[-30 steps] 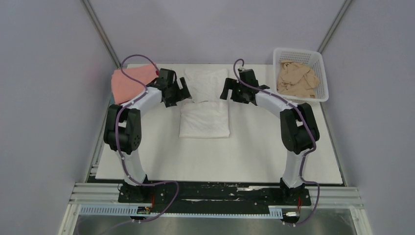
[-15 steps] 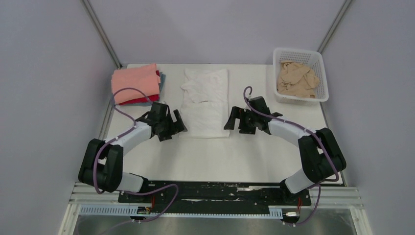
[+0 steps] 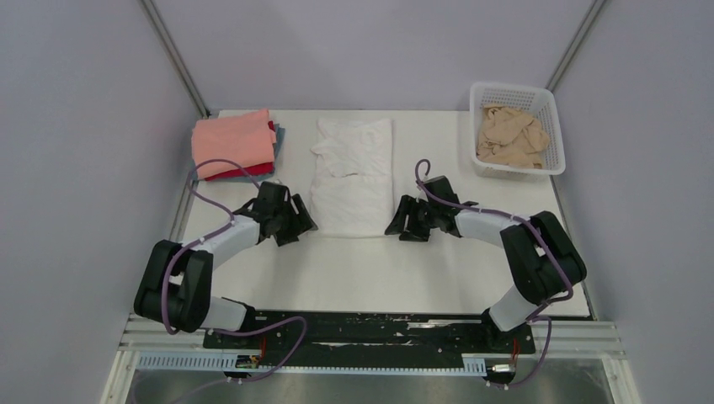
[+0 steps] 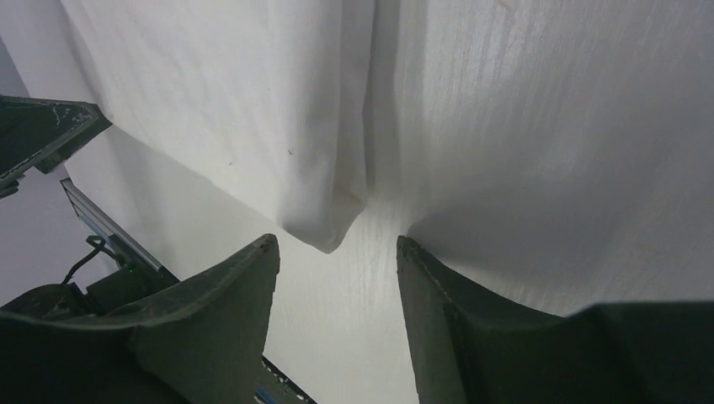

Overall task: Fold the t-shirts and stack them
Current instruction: Grab one side of the 2/3 rectangular tshirt with both arms, then fold the long partially folded tshirt into a neat square

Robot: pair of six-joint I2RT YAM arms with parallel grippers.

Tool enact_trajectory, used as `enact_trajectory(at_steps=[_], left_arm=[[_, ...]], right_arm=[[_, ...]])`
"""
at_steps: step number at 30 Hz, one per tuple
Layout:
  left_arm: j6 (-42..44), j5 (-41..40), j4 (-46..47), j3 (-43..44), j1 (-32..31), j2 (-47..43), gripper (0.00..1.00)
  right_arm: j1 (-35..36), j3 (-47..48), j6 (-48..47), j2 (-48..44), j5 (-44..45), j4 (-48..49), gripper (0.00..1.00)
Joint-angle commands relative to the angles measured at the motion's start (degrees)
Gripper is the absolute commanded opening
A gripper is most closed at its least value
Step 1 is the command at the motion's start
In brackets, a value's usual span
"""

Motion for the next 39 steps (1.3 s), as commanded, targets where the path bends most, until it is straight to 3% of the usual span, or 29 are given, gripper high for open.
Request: enact_trajectory(at_steps=[1,5,9,11,12,13,14,15,20,28,33,39], left_arm=[[-0.95,1.25,2.95,-0.64,-0.08,3.33,0.73],[-0.93,3.22,5.06,-0.70,-0.08,6.23,0.58],[-0.44,4.87,5.75,-0.42,-0.08,8.26,0.37],[-0.29,4.70,6.06,-0.73,-0.01,8.35,0.19],[-0.38,4.48,5.95,-0.89,-0.05,8.27,0.04],[-0.32,4.12,6.19,-1.47,-0.07,8.05,0.01],[-0.43,4.10,6.52,-1.87,-0.08,7.40,0.00],[-0.56,4.09,7.10,-2.83,-0.01,6.30,0.00],[-1.21,4.33,4.85,-6.09,-0.39,-2.53,0.00],[-1.05,6.87,-10.37,-9.99,-2.70,-31.52,0.00],[-1.65,8.97,-23.06,-6.43,-3.17,-50.78,0.00],[0.16,7.11,-31.05,3.06,-3.23,-56.90,0.00]], right_arm=[[0.35,-0.01,1.46,1.84,0.93,3.20,0.54],[0.30,0.49,1.70,3.14,0.65,3.77,0.48],[0.30,0.23,2.38,4.42,0.12,4.54,0.40],[0.42,-0.31,2.69,4.96,-0.87,5.79,0.32],[0.59,-0.54,2.89,5.28,-1.18,6.04,0.27],[0.81,-0.67,3.02,5.49,-1.52,6.93,0.17],[1.01,-0.84,3.04,5.60,-1.97,8.25,0.04],[1.09,-1.31,3.00,5.34,-2.49,8.95,0.00],[1.72,-3.91,1.70,-0.52,-6.55,5.38,0.00],[8.08,-7.62,0.79,-19.91,-13.66,-9.92,0.00],[13.70,-6.11,2.48,-29.65,-21.08,-15.25,0.02],[15.50,-3.70,5.18,-39.02,-24.54,-17.05,0.03]])
